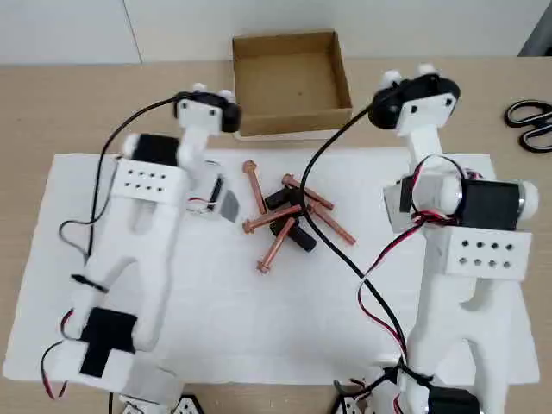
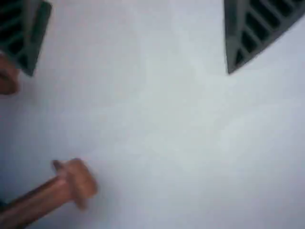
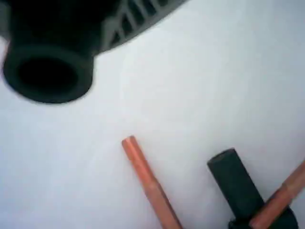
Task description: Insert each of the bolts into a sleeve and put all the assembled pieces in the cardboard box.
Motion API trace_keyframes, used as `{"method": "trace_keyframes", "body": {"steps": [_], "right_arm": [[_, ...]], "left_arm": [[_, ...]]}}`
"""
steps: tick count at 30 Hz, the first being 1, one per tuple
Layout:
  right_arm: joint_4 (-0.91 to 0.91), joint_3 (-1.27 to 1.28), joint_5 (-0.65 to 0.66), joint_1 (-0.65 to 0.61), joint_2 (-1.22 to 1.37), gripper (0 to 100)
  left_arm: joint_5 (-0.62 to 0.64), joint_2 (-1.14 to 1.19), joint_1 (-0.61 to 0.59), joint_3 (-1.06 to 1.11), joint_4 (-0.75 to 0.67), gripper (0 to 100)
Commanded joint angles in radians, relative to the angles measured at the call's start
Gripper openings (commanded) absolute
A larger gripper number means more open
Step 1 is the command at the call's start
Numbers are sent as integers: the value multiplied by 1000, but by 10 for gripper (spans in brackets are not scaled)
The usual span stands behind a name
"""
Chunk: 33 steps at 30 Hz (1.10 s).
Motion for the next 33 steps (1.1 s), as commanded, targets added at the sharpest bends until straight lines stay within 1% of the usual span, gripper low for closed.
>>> {"method": "trace_keyframes", "body": {"steps": [1, 4, 6, 9, 13, 17, 19, 25, 33], "right_arm": [[-4, 32, 9, 24, -54, 4], [-7, 35, 15, 25, -54, 4], [-8, 35, 15, 27, -54, 4], [-22, 38, 17, 27, -54, 4], [-35, 40, 14, 25, -53, 4], [-35, 40, 11, 22, -53, 4], [-35, 40, 11, 24, -53, 4], [-33, 40, 9, 25, -54, 4], [-31, 40, 8, 21, -54, 4]], "left_arm": [[97, 34, 77, -108, 11, 245], [189, 69, 107, -119, 12, 244], [210, 77, 129, -119, 29, 244], [199, 86, 153, -119, 91, 244], [66, 89, 204, -117, 117, 244], [63, 91, 244, -108, 109, 244], [63, 91, 250, -84, 77, 244], [64, 91, 247, 70, -83, 244], [66, 91, 250, 165, -190, 244]]}}
